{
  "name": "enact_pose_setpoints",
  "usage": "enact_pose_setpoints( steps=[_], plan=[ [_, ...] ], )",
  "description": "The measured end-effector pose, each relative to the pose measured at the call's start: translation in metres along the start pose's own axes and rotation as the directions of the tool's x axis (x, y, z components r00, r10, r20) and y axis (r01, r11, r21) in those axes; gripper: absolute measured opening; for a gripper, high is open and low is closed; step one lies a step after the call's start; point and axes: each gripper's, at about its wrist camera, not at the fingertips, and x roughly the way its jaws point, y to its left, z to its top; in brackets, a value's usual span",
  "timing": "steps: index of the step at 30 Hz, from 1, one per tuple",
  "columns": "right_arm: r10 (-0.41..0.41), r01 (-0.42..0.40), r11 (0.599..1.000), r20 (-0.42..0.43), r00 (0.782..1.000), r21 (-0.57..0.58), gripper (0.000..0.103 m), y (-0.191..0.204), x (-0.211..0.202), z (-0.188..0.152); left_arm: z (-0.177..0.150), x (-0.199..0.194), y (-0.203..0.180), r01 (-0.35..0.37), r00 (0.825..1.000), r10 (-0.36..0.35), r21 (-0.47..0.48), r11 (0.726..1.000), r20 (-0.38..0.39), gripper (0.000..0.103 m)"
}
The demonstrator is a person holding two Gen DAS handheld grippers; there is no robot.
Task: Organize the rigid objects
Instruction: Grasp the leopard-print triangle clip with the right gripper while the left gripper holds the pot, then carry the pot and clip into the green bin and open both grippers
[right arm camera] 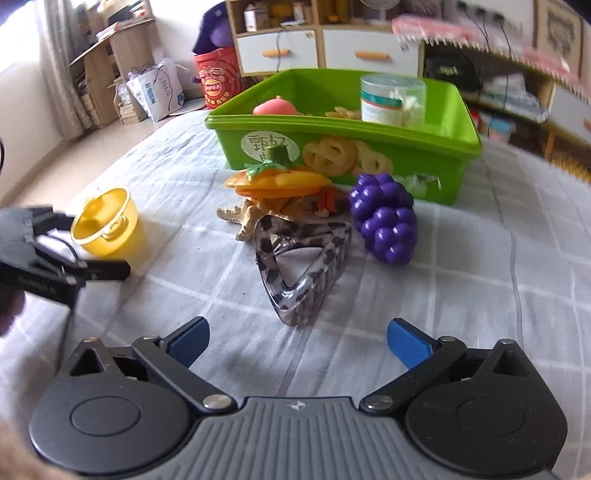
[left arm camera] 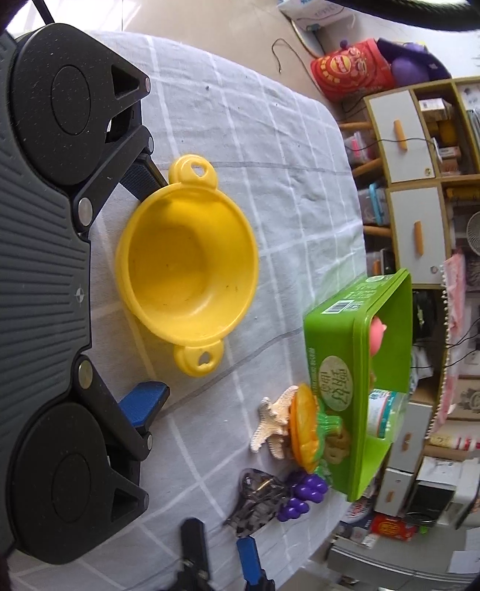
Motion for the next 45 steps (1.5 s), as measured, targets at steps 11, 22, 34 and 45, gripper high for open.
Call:
enact_pose_setpoints(
  steps=[11, 22, 34, 45],
  plan=[
    [-0.044, 0.052, 0.995, 0.095, 0.995, -0.08, 0.09, 0.013, 0.013, -0.001, 0.001, 0.003, -0.003, -0.004, 0.997, 0.005, -0.004, 1.0, 0.074, 0.095],
    [-0.058, 0.063, 0.997, 0.103, 0.993, -0.048, 0.085, 0.014, 0.019, 0.008, 0.007, 0.006, -0.007, 0.008, 0.997, -0.008, -0.004, 1.0, 0.076, 0.094],
    [-0.051, 0.049, 0.999, 0.106, 0.993, 0.016, 0.039, 0.005, 0.013, 0.02, 0.016, 0.004, -0.021, 0.054, 0.996, -0.053, -0.006, 0.999, 0.076, 0.094],
    [-0.009, 0.001, 0.995, 0.078, 0.997, 0.102, 0.039, 0.0, -0.003, 0.035, 0.029, -0.004, -0.032, 0.064, 0.995, -0.062, -0.019, 0.998, 0.077, 0.094]
  ],
)
